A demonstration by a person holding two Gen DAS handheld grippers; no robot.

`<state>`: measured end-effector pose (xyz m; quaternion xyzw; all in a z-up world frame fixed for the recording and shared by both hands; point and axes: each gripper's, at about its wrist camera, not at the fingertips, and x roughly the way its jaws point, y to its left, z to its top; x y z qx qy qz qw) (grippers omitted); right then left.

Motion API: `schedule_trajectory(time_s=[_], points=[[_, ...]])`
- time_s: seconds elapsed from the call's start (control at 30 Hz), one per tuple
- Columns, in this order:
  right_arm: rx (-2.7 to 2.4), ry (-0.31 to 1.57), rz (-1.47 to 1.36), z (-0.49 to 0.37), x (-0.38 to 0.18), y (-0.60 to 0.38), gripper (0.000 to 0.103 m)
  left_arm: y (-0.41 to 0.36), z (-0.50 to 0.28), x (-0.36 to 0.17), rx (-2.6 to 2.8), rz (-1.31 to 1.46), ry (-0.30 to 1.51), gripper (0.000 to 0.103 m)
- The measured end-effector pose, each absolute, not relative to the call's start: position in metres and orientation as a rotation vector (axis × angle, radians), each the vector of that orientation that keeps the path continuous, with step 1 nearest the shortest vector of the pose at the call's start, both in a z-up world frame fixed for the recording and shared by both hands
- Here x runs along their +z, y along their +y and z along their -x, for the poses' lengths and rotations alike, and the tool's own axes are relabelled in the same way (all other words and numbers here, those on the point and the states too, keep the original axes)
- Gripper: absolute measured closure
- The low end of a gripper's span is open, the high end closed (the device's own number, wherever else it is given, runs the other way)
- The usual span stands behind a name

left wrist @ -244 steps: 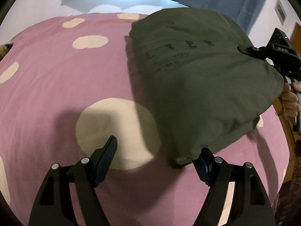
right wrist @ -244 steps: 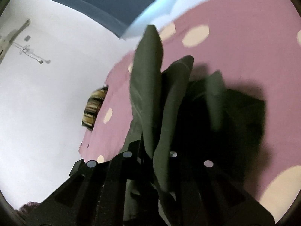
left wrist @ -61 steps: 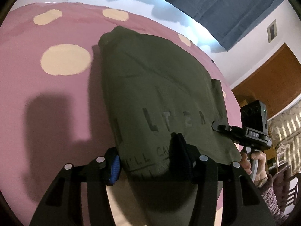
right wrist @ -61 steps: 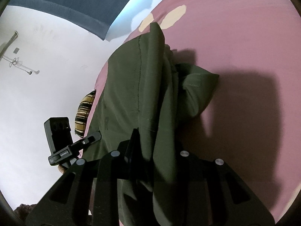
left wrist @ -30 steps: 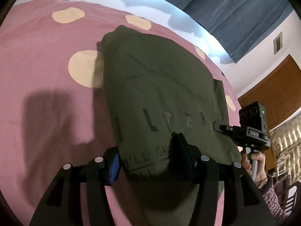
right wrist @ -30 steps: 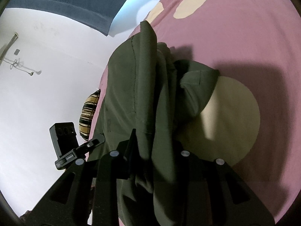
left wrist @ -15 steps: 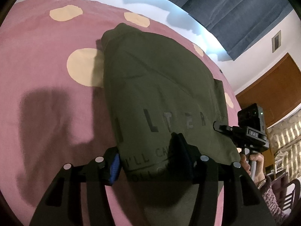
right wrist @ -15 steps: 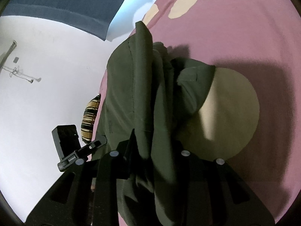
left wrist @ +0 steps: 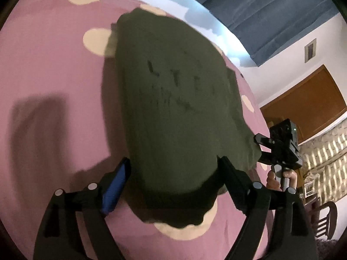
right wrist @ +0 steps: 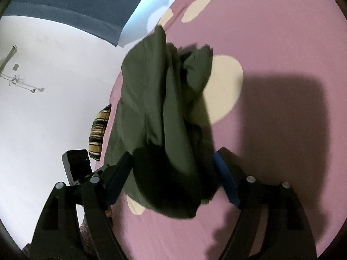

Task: Fold small clothes
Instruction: 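Lower the folded jacket flat onto the bed with both grippers and release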

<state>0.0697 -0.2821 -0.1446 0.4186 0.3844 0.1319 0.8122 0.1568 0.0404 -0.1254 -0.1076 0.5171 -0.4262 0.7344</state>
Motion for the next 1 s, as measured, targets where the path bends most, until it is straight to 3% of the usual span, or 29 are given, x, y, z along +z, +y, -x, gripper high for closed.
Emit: schedule_trajectory(time_s=[0.07,0.1,0.13,0.2,0.3,1.0], points=[[0.292,0.826,-0.849,-0.07,-0.145,-0.274,0.025,0.036,-0.159,-0.128,-0.925,0.223,1.14,0.023],[0.308,0.841,-0.83,-0.073,-0.144,-0.269,0.031,0.032,-0.162,-0.127,-0.928,0.209,1.141,0.031],[0.306,0.857,-0.809,-0.075,-0.144,-0.264,0.047,0.03,-0.163,-0.125,-0.924,0.197,1.14,0.034],[0.303,0.9,-0.794,-0.078,-0.147,-0.256,0.065,0.022,-0.168,-0.117,-0.907,0.162,1.127,0.041],[0.322,0.874,-0.818,-0.075,-0.14,-0.254,0.073,0.016,-0.168,-0.101,-0.88,0.125,1.093,0.046],[0.384,0.836,-0.917,-0.066,-0.165,-0.259,0.075,0.014,-0.186,-0.115,-0.871,0.07,1.041,0.037]])
